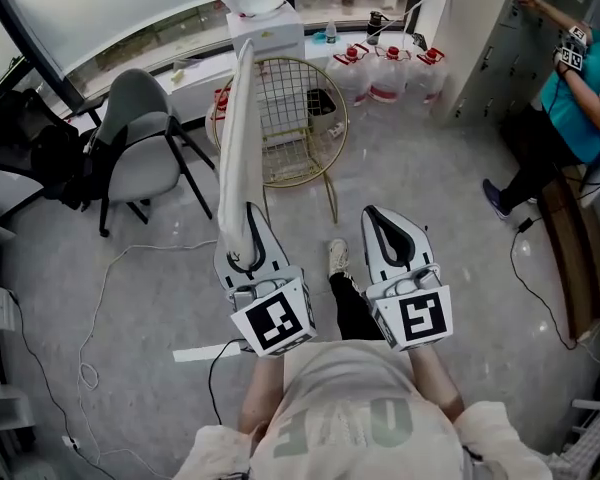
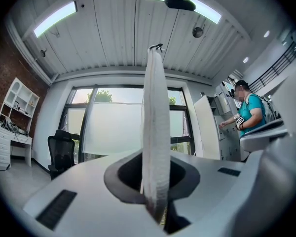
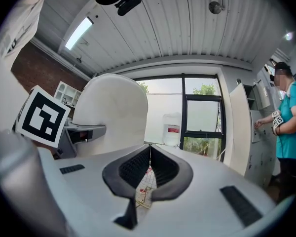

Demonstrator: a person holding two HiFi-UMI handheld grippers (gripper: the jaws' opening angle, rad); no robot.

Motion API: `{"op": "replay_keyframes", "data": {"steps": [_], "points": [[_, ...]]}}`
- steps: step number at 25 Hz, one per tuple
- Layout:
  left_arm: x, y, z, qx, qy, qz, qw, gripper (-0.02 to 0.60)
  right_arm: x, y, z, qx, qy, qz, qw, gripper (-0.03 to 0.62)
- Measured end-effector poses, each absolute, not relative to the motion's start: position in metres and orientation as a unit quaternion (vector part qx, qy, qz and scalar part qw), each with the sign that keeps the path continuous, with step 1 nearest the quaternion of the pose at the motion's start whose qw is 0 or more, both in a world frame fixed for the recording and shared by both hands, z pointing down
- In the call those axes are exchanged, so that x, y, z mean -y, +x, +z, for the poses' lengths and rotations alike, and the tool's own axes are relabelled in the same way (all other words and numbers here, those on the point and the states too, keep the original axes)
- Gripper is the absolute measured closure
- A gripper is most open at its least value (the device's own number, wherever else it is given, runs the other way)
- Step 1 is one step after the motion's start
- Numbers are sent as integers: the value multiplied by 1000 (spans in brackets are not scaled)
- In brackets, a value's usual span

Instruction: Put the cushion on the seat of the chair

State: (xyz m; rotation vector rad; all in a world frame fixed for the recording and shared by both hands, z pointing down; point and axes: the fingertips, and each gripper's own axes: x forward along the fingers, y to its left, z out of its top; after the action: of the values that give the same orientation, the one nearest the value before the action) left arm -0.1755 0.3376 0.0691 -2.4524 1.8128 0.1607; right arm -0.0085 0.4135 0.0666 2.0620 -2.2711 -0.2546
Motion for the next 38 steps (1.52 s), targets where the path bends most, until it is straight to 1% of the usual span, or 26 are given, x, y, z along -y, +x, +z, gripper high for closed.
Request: {"op": "replay_keyframes", "data": {"steps": [6,11,17,19,24,28,32,38], "points": [[-275,-152,67,-595,-800,54,52,531,-349,18,74,751,656,-67,19,577],[-208,-129,51,-609,-786,76,68,531,-272,50,66,766,639,-74,6,577],[-113,-105,20,-636,-764,66,80,531,-158,92,51,773,632,-49,-14,577],[-84,-101,11,-647,-755,66,81,531,-123,90,50,789,613,-40,-11,577],[-17,-107,1,-669,-737,64,79,531,-55,35,45,845,532,-50,-6,577],[24,-85,11,-687,-722,45,75,531,-16,48,64,857,515,-2,-9,577],[50,-75,23,-690,-719,37,70,531,17,58,86,860,509,-11,43,577],[71,-72,32,-680,-729,48,60,531,46,78,73,832,553,-30,30,577]]}}
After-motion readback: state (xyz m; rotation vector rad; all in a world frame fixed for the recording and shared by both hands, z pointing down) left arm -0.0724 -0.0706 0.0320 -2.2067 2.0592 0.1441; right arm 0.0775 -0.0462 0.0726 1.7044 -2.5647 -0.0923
